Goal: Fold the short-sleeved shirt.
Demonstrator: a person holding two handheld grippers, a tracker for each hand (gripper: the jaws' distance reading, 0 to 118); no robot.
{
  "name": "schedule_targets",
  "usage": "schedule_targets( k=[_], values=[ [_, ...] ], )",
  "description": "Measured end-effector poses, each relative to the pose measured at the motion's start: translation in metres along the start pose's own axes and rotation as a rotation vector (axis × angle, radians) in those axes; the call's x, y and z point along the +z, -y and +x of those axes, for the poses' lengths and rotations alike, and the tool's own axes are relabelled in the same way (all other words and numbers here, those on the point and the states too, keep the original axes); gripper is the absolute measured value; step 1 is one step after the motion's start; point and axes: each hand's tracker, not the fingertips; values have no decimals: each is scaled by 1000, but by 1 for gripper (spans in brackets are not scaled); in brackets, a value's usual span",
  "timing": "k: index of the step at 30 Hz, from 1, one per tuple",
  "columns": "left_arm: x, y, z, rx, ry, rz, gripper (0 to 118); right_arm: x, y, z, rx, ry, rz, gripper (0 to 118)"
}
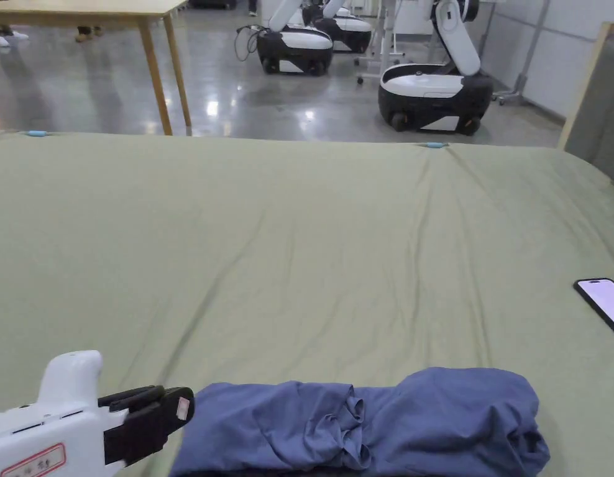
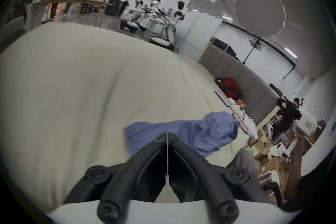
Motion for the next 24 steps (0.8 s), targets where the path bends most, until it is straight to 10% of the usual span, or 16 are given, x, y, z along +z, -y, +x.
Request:
schedule_targets(
  k=[9,10,12,13,24],
  values=[
    [-22,14,-24,212,92,-61,7,-13,-6,-15,-6,-88,7,1],
    [-28,15,-25,237,88,-70,22,-13,-6,-16,-6,-94,8,1],
    [-41,17,-34,250,116,-80,103,-13,-6,-18,-4,-102,7,1],
    [-46,19,-34,252,114,-89,118,-13,-5,-18,-1,-104,6,1],
    [-93,37,-26,359,231,-122,109,-13,0,-12,5,-117,-34,1]
  ],
)
